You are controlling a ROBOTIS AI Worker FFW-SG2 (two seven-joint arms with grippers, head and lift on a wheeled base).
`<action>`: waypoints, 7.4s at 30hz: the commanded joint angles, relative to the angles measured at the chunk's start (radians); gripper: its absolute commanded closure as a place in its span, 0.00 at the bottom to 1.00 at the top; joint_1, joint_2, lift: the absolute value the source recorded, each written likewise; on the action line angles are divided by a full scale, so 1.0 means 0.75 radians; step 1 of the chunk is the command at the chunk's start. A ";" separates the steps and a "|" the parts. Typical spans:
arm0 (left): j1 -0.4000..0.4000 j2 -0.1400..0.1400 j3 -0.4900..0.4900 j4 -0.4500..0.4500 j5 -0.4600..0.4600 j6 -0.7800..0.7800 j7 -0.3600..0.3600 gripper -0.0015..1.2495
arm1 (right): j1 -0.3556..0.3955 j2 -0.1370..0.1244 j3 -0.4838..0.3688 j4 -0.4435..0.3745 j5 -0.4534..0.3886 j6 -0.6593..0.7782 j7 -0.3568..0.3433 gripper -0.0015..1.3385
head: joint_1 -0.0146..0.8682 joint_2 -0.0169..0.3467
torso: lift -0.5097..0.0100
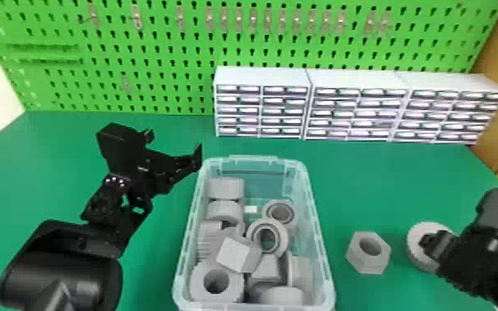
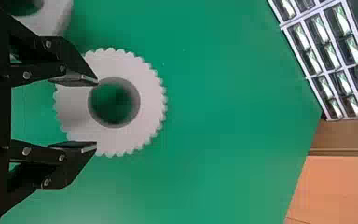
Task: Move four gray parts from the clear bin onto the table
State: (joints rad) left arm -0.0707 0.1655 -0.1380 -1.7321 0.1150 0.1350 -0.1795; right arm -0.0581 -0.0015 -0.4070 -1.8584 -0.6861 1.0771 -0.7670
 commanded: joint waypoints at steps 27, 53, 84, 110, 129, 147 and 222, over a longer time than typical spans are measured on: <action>0.004 0.000 0.000 0.000 0.006 0.000 0.000 0.09 | -0.004 -0.031 0.242 -0.011 0.289 -0.047 0.000 0.40 | 0.78 0.14 | 0.89; 0.002 -0.002 0.008 0.000 0.016 -0.002 0.000 0.09 | 0.012 -0.178 0.510 -0.169 0.624 -0.336 0.421 0.39 | 0.78 0.14 | 0.89; -0.004 -0.002 0.020 0.000 0.008 -0.002 0.000 0.09 | -0.180 -0.233 0.764 -0.322 0.739 0.039 0.912 0.39 | 0.78 0.14 | 0.89; 0.004 -0.008 0.020 0.000 0.000 0.000 0.000 0.09 | -0.436 -0.198 0.870 -0.300 0.688 0.607 0.941 0.39 | 0.78 0.14 | 0.89; 0.000 -0.008 0.014 0.000 -0.004 0.000 0.000 0.09 | -0.409 -0.166 0.702 -0.189 0.571 0.660 0.941 0.38 | 0.78 0.14 | 0.89; -0.002 -0.008 0.012 0.000 -0.004 0.000 0.000 0.09 | -0.393 -0.168 0.690 -0.173 0.569 0.660 0.941 0.38 | 0.78 0.14 | 0.89; 0.004 -0.008 0.029 0.000 -0.006 0.000 -0.002 0.09 | -0.681 -0.200 1.166 0.490 1.275 -0.086 1.710 0.39 | 0.78 0.14 | 0.89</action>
State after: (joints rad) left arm -0.0675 0.1595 -0.1180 -1.7319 0.1105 0.1350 -0.1809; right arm -0.5573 -0.1538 0.4502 -1.5318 0.2870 1.0590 0.5076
